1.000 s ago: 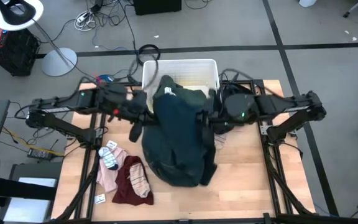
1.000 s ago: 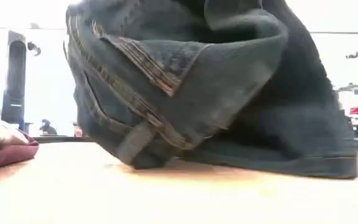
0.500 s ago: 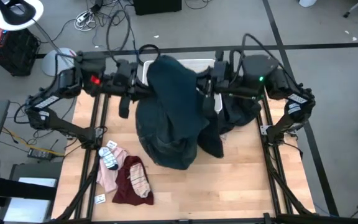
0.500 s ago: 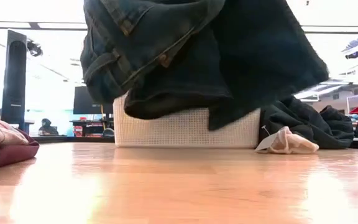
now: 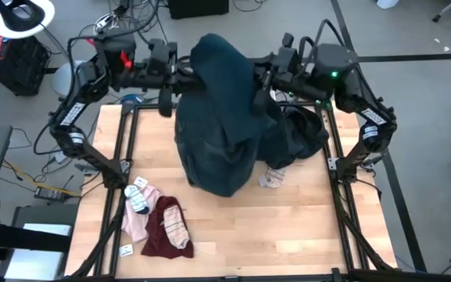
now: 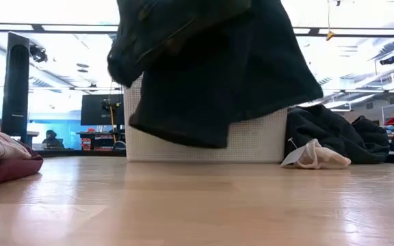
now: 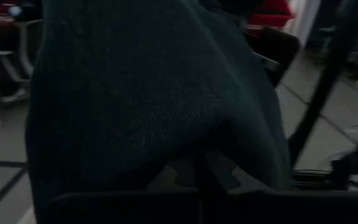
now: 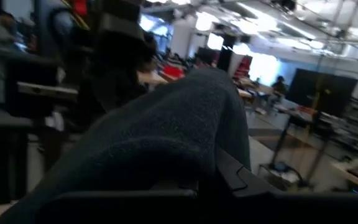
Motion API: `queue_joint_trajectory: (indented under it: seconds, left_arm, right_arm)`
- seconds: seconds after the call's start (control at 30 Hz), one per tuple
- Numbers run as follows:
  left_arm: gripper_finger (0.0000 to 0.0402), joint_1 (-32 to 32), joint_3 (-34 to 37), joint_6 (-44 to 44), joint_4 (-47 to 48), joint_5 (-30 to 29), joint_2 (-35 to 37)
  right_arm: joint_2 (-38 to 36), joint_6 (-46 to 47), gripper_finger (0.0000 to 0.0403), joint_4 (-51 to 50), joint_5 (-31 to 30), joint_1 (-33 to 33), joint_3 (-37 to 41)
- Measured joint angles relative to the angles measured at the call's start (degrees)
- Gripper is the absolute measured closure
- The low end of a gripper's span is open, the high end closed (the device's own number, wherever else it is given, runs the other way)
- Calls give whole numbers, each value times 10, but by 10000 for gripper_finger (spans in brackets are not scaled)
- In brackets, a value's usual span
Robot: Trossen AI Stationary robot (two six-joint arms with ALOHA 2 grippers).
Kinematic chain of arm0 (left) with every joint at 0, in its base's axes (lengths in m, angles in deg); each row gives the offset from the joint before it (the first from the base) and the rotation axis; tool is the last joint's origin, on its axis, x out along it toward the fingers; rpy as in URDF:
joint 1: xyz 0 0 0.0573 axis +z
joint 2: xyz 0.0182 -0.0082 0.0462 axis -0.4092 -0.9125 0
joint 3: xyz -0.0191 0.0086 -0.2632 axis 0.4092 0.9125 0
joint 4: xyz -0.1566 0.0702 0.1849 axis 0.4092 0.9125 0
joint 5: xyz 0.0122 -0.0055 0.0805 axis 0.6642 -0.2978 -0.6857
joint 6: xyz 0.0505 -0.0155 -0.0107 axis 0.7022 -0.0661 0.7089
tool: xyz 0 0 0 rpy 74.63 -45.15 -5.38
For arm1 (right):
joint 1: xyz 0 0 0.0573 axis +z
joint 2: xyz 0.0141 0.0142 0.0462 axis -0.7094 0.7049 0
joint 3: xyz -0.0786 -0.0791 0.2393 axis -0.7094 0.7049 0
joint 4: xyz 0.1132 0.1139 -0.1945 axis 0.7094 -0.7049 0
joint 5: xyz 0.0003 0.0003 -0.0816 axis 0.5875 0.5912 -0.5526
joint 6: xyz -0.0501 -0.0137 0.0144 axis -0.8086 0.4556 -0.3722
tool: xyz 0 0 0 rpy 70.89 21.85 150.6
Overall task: Sort clothes
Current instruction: Put the dark blue pants into the white laundry bin
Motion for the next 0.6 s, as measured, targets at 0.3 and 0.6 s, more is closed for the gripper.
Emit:
queue_joint_trajectory:
  seconds: [0.3, 0.6]
  left_arm:
    - [401, 84, 6, 44, 74, -2, -33]
    - [401, 114, 40, 53, 115, -11, -83]
  right_arm:
    - [2, 64, 399, -111, -61, -54, 14]
    - [3, 195, 399, -164, -62, -115, 142]
